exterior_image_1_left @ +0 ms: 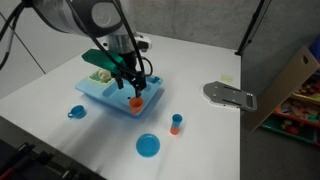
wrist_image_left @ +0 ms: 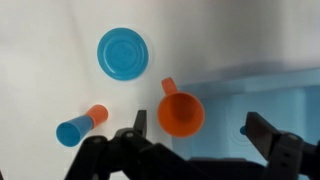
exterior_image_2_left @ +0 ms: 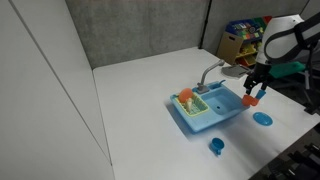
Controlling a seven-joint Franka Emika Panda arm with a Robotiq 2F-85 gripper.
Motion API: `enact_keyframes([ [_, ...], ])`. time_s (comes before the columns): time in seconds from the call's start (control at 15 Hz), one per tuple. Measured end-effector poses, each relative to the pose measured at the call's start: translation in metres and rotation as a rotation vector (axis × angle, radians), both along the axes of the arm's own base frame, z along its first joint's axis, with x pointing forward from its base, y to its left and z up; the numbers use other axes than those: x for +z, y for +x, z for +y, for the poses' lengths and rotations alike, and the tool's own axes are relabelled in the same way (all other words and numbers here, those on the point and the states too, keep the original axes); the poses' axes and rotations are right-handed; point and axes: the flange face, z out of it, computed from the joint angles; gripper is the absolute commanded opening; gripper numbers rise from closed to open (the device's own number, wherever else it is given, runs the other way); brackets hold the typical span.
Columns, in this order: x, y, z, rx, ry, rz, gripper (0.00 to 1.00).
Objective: Put the orange mig on the back right corner of the toy sink
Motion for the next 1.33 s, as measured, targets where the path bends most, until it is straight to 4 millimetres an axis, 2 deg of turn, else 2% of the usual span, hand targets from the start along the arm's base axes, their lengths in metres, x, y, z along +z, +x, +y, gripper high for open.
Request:
enact_keyframes([
  [0.33,0.054,-0.005,0.005,-0.006,0.017,0.047,1.0],
  [0.8,0.124,-0.012,0.035,0.027,0.026,0.062,1.0],
  [1.0,0.157,-0.021,0.049,0.042,0.027,0.063,1.0],
  [1.33,0.222,-0.043,0.064,0.065,0.025,0.028,1.0],
])
